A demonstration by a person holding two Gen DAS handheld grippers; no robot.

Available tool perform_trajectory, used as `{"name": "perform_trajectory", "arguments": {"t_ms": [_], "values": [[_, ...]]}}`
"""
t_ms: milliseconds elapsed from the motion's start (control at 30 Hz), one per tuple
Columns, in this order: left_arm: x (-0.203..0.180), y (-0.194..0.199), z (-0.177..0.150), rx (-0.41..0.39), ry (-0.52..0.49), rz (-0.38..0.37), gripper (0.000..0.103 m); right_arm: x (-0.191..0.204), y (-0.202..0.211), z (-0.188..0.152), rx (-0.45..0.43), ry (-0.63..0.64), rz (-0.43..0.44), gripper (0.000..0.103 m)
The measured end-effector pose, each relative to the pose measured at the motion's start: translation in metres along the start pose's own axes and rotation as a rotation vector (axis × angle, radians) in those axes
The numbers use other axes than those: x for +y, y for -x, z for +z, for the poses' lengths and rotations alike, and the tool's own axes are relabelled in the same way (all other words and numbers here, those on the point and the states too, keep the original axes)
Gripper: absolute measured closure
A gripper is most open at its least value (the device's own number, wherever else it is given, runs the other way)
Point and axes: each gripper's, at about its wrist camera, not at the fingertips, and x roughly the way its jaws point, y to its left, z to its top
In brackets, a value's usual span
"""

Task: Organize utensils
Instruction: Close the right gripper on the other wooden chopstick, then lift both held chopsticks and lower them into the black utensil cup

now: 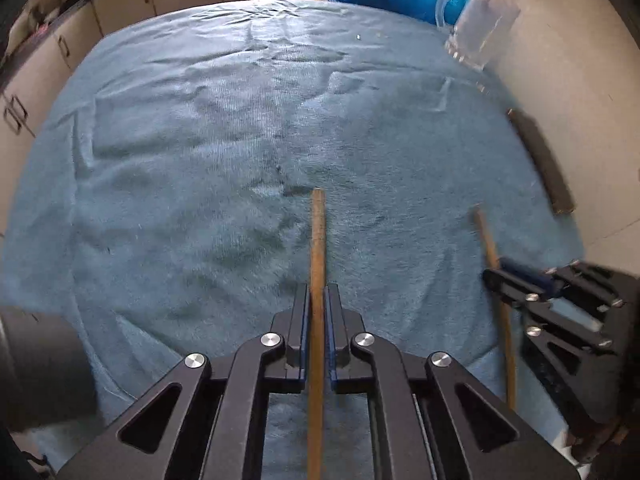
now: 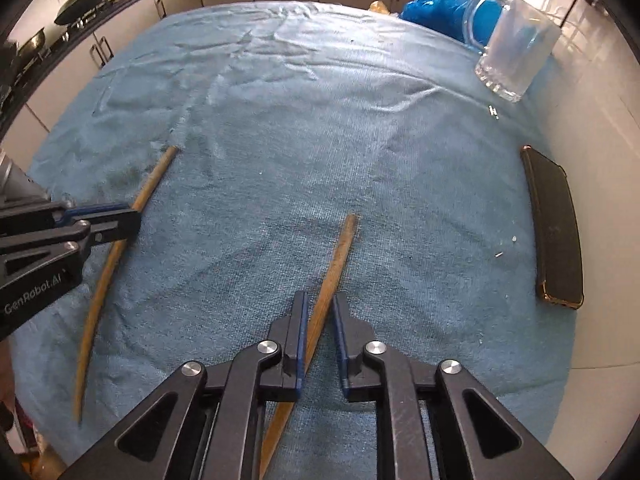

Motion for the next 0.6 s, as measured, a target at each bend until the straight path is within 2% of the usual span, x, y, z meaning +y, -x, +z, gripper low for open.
{"name": "perform_trajectory", "arguments": {"t_ms": [100, 300, 600], "values": [[0.006, 0.020, -0.014, -0.071, 0.039, -0.058, 0.097, -0.004, 0.006, -0.012, -0.050, -0.021, 0.051, 0.096], [0.004, 0.071, -0.045, -0.213, 0.028, -0.090, 0.097, 0.000, 0.043, -0.031, -0.213, -0.069, 0.151, 0.096], [-0.003, 0.130, -0.089, -0.423, 0.003, -0.097, 0.097, 0.017, 0.102, -0.069, -0.418, -0.075, 0.161, 0.096]]}}
